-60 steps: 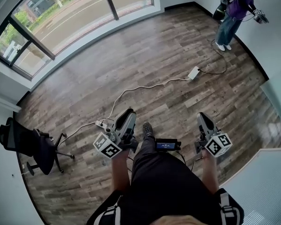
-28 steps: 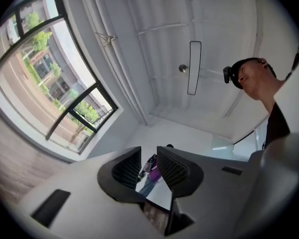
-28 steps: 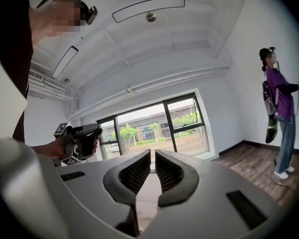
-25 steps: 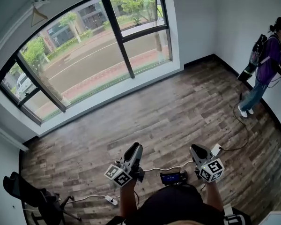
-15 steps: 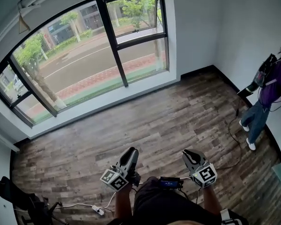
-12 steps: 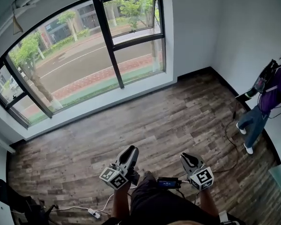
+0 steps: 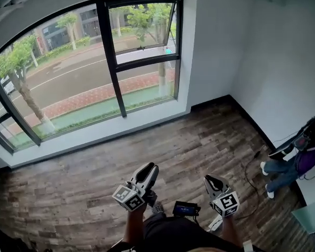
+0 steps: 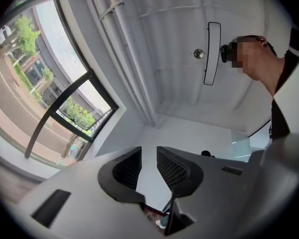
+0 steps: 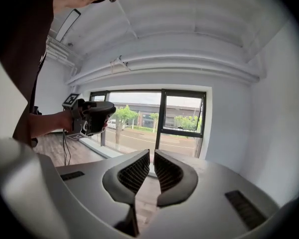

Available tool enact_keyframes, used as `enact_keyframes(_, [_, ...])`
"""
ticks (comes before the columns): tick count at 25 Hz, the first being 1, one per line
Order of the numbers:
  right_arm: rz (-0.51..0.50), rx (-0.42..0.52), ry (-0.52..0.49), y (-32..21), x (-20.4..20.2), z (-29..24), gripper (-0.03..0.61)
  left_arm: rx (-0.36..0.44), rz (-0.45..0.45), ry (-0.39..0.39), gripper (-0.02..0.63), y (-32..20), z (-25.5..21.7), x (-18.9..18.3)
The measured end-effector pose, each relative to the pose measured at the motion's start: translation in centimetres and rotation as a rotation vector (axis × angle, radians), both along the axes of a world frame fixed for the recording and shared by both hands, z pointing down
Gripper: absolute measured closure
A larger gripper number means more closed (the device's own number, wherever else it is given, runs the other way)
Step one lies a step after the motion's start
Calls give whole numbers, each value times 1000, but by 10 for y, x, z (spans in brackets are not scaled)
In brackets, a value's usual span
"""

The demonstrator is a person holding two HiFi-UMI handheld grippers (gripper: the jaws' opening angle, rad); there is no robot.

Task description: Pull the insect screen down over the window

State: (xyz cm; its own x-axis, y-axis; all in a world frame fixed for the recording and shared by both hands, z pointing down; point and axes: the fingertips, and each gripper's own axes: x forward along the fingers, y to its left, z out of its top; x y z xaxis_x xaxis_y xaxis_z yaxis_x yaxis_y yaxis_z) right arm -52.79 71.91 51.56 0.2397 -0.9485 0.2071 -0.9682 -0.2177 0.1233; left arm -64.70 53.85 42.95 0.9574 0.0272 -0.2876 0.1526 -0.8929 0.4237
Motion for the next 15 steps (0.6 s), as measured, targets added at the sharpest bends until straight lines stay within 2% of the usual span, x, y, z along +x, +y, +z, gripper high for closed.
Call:
enact_keyframes(3, [-25, 18, 17, -69, 32, -19, 554, 39, -21, 24, 522, -62, -24, 18])
enact_keyframes(7, [-26, 44, -8, -135, 49, -25, 554, 70, -44, -1, 522, -130, -37, 31])
enact_keyframes(11, [-38, 30, -36, -176, 81, -17, 554, 98, -54, -14, 522, -165, -44, 64])
enact_keyframes(15, [-59, 8, -87, -211, 114, 6, 554, 82, -99, -42, 522, -197, -31, 86])
